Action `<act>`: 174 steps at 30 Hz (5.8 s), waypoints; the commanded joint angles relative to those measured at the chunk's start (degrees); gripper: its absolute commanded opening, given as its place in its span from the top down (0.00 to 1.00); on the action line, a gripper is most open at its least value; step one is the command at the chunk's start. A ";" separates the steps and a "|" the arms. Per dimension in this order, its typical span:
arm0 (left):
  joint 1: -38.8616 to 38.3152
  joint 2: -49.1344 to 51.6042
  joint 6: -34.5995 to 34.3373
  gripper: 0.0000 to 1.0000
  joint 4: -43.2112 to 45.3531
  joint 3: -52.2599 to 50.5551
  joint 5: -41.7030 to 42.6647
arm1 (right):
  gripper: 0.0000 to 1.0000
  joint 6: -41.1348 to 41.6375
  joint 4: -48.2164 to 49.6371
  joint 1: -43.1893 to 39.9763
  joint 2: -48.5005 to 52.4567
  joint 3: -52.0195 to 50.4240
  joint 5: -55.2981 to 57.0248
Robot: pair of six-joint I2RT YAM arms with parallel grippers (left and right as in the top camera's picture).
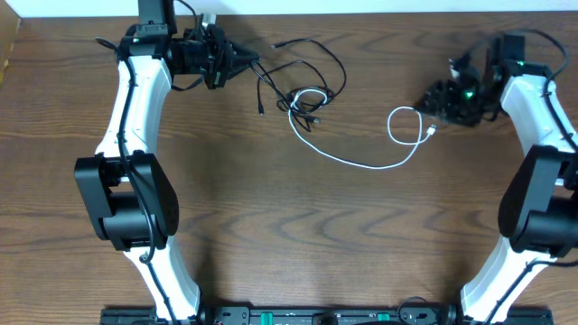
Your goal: Untangle cables
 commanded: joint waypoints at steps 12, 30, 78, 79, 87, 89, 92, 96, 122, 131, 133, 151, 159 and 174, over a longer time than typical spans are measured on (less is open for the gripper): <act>-2.03 -2.47 -10.29 0.92 11.15 0.52 14.03 | 0.05 -6.62 13.38 16.02 -1.25 1.70 -4.59; -5.92 -6.23 -10.12 0.93 11.87 0.52 13.70 | 0.92 2.49 29.42 26.51 8.46 1.70 3.21; -3.78 -6.23 -12.76 0.93 11.87 0.52 7.17 | 0.99 -17.49 -1.70 25.27 -4.52 1.70 -9.90; -3.74 -6.23 -12.55 0.93 11.87 0.52 6.88 | 0.99 -17.46 -2.16 23.91 -6.54 1.70 -11.58; -3.63 -6.23 -9.88 0.92 11.19 0.50 0.26 | 0.99 -3.91 -2.56 4.15 -29.44 1.70 -20.70; -3.65 -6.23 -9.60 0.93 10.60 0.50 -1.01 | 0.99 -1.36 -2.08 0.20 -32.28 1.70 -20.63; -3.65 -6.23 -8.87 0.93 7.85 0.50 -4.15 | 0.99 2.78 -1.20 -5.49 -34.91 1.70 -19.98; -3.67 -6.23 -5.07 0.93 2.23 0.50 -8.46 | 0.99 3.91 -1.73 -9.31 -34.71 1.62 -19.34; -8.79 -6.27 0.76 0.93 12.39 0.52 17.81 | 0.40 2.34 22.47 19.10 1.86 1.60 -18.60; -11.23 -6.36 -2.78 0.93 12.33 0.52 18.64 | 0.46 12.35 32.70 25.33 10.36 1.60 -13.20; -11.50 -6.58 -2.84 0.93 12.33 0.52 18.64 | 0.48 13.55 33.38 26.03 10.99 1.60 -11.45; -12.35 -13.42 -24.09 0.93 31.12 0.52 17.92 | 0.68 22.08 30.14 29.73 13.66 1.60 0.57; -9.86 -15.69 -43.69 0.93 56.74 0.52 16.44 | 0.71 21.62 22.08 26.71 13.88 1.60 2.21; 7.10 -15.56 -42.27 0.93 55.80 0.50 11.15 | 0.81 17.79 6.64 16.90 13.88 1.60 8.13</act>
